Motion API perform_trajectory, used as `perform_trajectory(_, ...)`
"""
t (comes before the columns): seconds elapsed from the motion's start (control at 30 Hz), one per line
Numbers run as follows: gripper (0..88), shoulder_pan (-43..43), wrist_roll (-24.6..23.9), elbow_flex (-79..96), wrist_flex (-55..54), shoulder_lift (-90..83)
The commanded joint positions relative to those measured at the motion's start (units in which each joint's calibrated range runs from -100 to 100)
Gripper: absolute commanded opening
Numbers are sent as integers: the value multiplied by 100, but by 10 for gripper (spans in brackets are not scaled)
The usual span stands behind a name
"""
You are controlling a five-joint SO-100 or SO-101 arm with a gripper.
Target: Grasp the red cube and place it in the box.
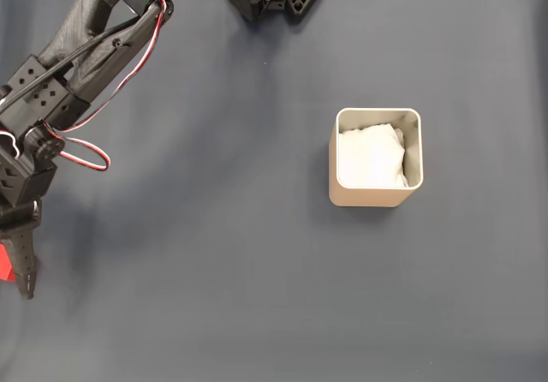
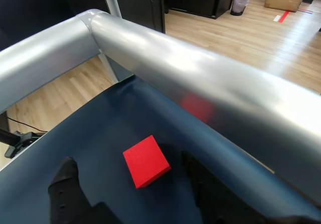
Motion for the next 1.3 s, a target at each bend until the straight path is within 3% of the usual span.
perform_trajectory(0.0, 481, 26, 59, -195, -6, -108)
perform_trajectory(1.27, 479, -80, 103, -168, -97, 65)
